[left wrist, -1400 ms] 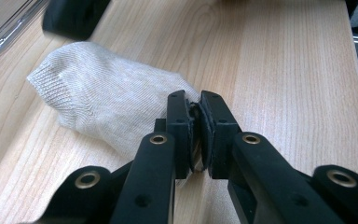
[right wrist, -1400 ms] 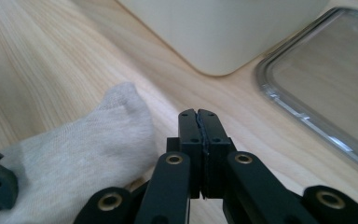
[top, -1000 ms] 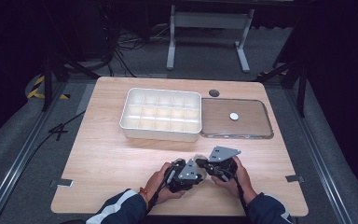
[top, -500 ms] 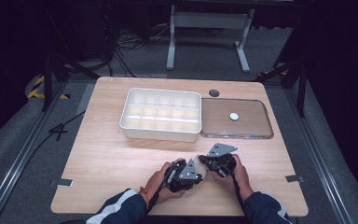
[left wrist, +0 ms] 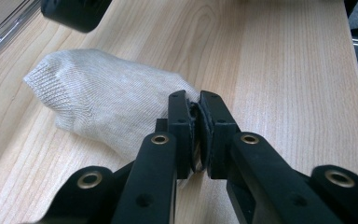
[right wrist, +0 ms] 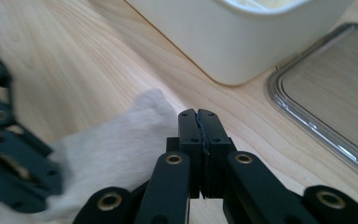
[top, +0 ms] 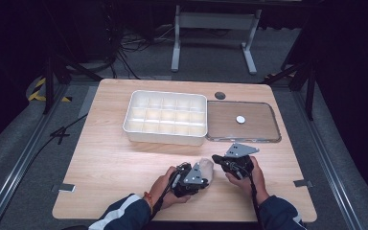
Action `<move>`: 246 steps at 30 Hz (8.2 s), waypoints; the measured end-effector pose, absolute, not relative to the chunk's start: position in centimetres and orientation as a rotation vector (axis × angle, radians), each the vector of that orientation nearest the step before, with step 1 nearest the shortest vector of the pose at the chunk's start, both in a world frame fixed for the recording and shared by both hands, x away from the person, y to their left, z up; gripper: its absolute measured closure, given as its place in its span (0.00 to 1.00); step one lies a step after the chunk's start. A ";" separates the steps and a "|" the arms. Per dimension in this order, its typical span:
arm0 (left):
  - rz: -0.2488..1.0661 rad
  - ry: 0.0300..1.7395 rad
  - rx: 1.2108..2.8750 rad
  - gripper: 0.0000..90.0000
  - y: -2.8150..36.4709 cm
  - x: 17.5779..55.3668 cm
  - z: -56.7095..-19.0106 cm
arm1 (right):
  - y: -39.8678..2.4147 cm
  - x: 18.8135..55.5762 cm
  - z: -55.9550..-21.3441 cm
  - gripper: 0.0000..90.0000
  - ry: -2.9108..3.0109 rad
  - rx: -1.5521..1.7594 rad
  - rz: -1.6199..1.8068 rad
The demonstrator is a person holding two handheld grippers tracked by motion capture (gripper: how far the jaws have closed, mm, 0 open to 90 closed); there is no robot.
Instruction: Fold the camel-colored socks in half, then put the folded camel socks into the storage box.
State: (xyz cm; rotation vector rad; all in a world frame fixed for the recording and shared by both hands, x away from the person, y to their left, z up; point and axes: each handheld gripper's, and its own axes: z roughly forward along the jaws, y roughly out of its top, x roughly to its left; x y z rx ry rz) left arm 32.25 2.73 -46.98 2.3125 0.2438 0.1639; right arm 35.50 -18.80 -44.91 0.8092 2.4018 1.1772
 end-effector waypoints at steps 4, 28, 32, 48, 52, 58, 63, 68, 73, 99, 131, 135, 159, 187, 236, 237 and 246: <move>0.160 0.246 2.313 0.93 2.8 32.3 -47.0 | -18.0 34.2 -44.4 1.00 2.439 0.716 1.216; 0.157 0.245 2.287 0.93 2.7 32.5 -47.2 | -17.6 36.2 -45.0 1.00 2.377 0.809 1.229; 0.143 0.261 2.291 0.93 2.8 32.4 -47.2 | -16.3 36.2 -45.4 0.99 2.448 0.741 1.257; 0.146 0.260 2.291 0.93 2.8 32.4 -47.2 | -14.4 38.8 -48.0 1.00 2.529 0.823 1.110; 0.159 0.252 2.287 0.93 2.8 32.3 -47.2 | -15.4 39.3 -47.9 1.00 2.506 0.864 1.096; 0.162 0.253 2.272 0.91 2.8 32.3 -47.0 | -17.0 39.4 -47.1 0.95 2.459 0.903 1.150; 0.163 0.247 2.255 0.85 2.9 32.3 -46.9 | -17.4 39.2 -46.4 0.93 2.444 0.896 1.170; 0.167 0.271 2.240 0.81 3.0 32.3 -46.8 | -17.9 38.8 -45.5 0.91 2.431 0.885 1.205; 0.172 0.276 2.215 0.73 3.3 32.4 -46.4 | -18.2 38.1 -44.6 0.84 2.422 0.868 1.232; 0.202 0.390 2.241 0.42 7.5 32.3 -44.7 | -17.0 37.0 -45.3 0.43 2.569 0.891 1.155; 0.208 0.483 2.362 0.36 12.9 32.7 -46.7 | -16.8 36.9 -45.9 0.90 2.791 0.817 1.259; 0.223 0.536 2.349 0.37 14.2 32.8 -46.8 | -17.1 36.7 -45.1 0.90 2.736 0.808 1.278; 0.210 0.641 2.305 0.21 19.0 33.9 -48.1 | -19.3 36.3 -41.7 0.90 2.522 0.744 1.339; 0.241 0.650 2.309 0.13 18.5 33.8 -48.3 | -21.6 36.5 -38.3 0.90 2.338 0.736 1.414; 0.238 0.664 2.305 0.11 18.3 33.8 -48.4 | -20.4 41.6 -34.8 0.90 2.264 0.711 1.361; 0.239 0.669 2.303 0.12 18.3 33.7 -48.4 | -20.2 41.8 -34.7 0.90 2.263 0.715 1.363; 0.237 0.666 2.306 0.11 18.3 33.7 -48.4 | -19.0 42.6 -34.4 0.90 2.279 0.685 1.334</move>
